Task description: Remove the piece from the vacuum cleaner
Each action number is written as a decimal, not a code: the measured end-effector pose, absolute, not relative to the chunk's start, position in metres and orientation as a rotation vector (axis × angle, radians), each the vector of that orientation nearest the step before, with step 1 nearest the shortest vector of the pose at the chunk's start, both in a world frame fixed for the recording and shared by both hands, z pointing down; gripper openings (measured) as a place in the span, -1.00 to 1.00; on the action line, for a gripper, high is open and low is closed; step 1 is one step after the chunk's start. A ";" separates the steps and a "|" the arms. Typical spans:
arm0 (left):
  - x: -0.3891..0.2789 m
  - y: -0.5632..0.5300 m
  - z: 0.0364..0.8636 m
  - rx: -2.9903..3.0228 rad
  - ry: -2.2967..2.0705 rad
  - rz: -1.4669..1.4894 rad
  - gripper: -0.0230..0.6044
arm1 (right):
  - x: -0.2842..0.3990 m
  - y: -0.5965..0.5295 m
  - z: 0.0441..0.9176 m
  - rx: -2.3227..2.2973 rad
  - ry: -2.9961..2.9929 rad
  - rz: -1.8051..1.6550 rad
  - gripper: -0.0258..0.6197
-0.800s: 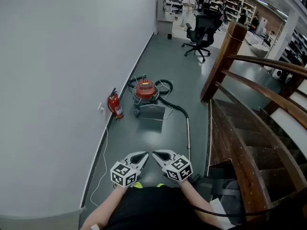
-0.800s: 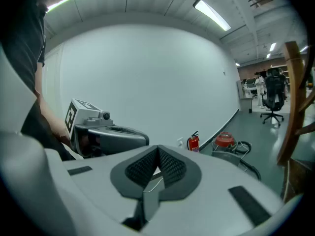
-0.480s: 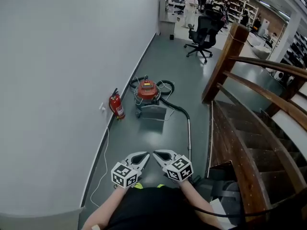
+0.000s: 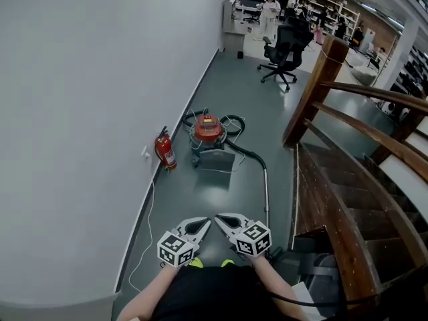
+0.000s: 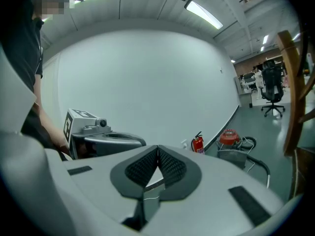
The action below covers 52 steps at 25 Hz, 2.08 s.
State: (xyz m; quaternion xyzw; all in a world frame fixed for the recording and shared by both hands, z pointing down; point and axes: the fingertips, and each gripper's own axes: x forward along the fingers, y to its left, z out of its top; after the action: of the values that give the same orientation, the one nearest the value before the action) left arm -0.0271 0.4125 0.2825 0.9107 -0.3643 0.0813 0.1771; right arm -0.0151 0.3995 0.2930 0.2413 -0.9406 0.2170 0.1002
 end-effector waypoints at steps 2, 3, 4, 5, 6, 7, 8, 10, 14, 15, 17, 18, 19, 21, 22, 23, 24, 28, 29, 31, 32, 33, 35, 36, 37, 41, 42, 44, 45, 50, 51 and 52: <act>-0.034 0.415 0.283 2.575 -1.029 0.233 -0.91 | -0.021 0.403 0.296 0.722 -2.764 0.645 -0.88; -0.037 0.416 0.283 2.575 -1.029 0.231 -0.90 | -0.024 0.404 0.298 0.727 -2.758 0.643 -0.88; -0.041 0.416 0.283 2.577 -1.027 0.228 -0.90 | -0.027 0.404 0.299 0.731 -2.754 0.641 -0.88; -0.043 0.417 0.283 2.581 -1.024 0.227 -0.90 | -0.029 0.406 0.299 0.734 -2.754 0.641 -0.88; -0.045 0.419 0.284 2.583 -1.021 0.228 -0.91 | -0.031 0.408 0.300 0.737 -2.753 0.641 -0.88; -0.048 0.422 0.285 2.582 -1.019 0.229 -0.91 | -0.034 0.410 0.302 0.738 -2.749 0.640 -0.88; -0.051 0.425 0.287 2.579 -1.017 0.228 -0.90 | -0.036 0.412 0.303 0.740 -2.744 0.637 -0.88; -0.058 0.428 0.291 2.564 -1.007 0.220 -0.91 | -0.040 0.414 0.307 0.744 -2.730 0.631 -0.88; -0.066 0.431 0.294 2.552 -0.978 0.204 -0.90 | -0.041 0.416 0.313 0.771 -2.703 0.646 -0.88; -0.068 0.431 0.293 2.554 -0.978 0.202 -0.90 | -0.040 0.416 0.314 0.778 -2.698 0.652 -0.88; -0.072 0.431 0.292 2.550 -0.988 0.193 -0.90 | -0.040 0.415 0.315 0.790 -2.688 0.655 -0.88; -0.075 0.431 0.292 2.544 -0.994 0.188 -0.91 | -0.040 0.415 0.316 0.794 -2.684 0.656 -0.88; -0.078 0.431 0.293 2.537 -0.999 0.185 -0.91 | -0.041 0.415 0.318 0.797 -2.680 0.656 -0.88; -0.083 0.431 0.296 2.524 -1.006 0.186 -0.90 | -0.043 0.415 0.322 0.799 -2.670 0.659 -0.88; -0.084 0.430 0.297 2.518 -1.009 0.183 -0.90 | -0.043 0.415 0.323 0.798 -2.665 0.660 -0.88; -0.085 0.429 0.298 2.512 -1.012 0.179 -0.90 | -0.043 0.415 0.325 0.795 -2.660 0.660 -0.88; -0.086 0.427 0.298 2.506 -1.015 0.176 -0.91 | -0.043 0.413 0.326 0.792 -2.657 0.662 -0.88; -0.086 0.411 0.300 2.502 -1.022 0.175 -0.90 | -0.044 0.399 0.330 0.790 -2.648 0.669 -0.88; -0.086 0.407 0.300 2.501 -1.025 0.175 -0.90 | -0.044 0.395 0.330 0.785 -2.645 0.668 -0.88; -0.085 0.400 0.299 2.497 -1.037 0.172 -0.90 | -0.044 0.386 0.331 0.774 -2.643 0.657 -0.88; -0.084 0.395 0.298 2.496 -1.042 0.170 -0.91 | -0.044 0.381 0.330 0.771 -2.643 0.651 -0.88; -0.084 0.390 0.297 2.497 -1.045 0.169 -0.90 | -0.043 0.375 0.329 0.771 -2.645 0.647 -0.88; -0.082 0.383 0.297 2.496 -1.049 0.174 -0.90 | -0.041 0.365 0.330 0.772 -2.647 0.654 -0.88; -0.081 0.379 0.298 2.492 -1.053 0.177 -0.90 | -0.040 0.360 0.332 0.771 -2.646 0.662 -0.88; -0.080 0.375 0.300 2.487 -1.060 0.180 -0.90 | -0.038 0.356 0.334 0.767 -2.645 0.671 -0.88; -0.076 0.350 0.304 2.463 -1.087 0.195 -0.90 | -0.034 0.336 0.340 0.735 -2.641 0.708 -0.88; -0.074 0.344 0.304 2.458 -1.093 0.198 -0.90 | -0.033 0.331 0.341 0.725 -2.640 0.718 -0.88; -0.070 0.332 0.304 2.448 -1.103 0.202 -0.90 | -0.030 0.322 0.344 0.705 -2.636 0.734 -0.88; -0.068 0.325 0.305 2.443 -1.107 0.204 -0.91 | -0.029 0.317 0.345 0.697 -2.636 0.741 -0.88; -0.054 0.287 0.311 2.427 -1.127 0.221 -0.90 | -0.021 0.284 0.347 0.645 -2.644 0.745 -0.88; -0.052 0.281 0.312 2.425 -1.128 0.226 -0.90 | -0.020 0.279 0.348 0.637 -2.645 0.747 -0.88; -0.049 0.276 0.313 2.423 -1.127 0.232 -0.90 | -0.018 0.273 0.349 0.631 -2.645 0.751 -0.88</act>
State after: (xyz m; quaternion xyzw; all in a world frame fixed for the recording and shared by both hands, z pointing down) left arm -0.0486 0.2757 0.3126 0.8796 -0.4092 0.0843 0.2273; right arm -0.0176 0.2733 0.3490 0.2208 -0.9256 0.2629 0.1596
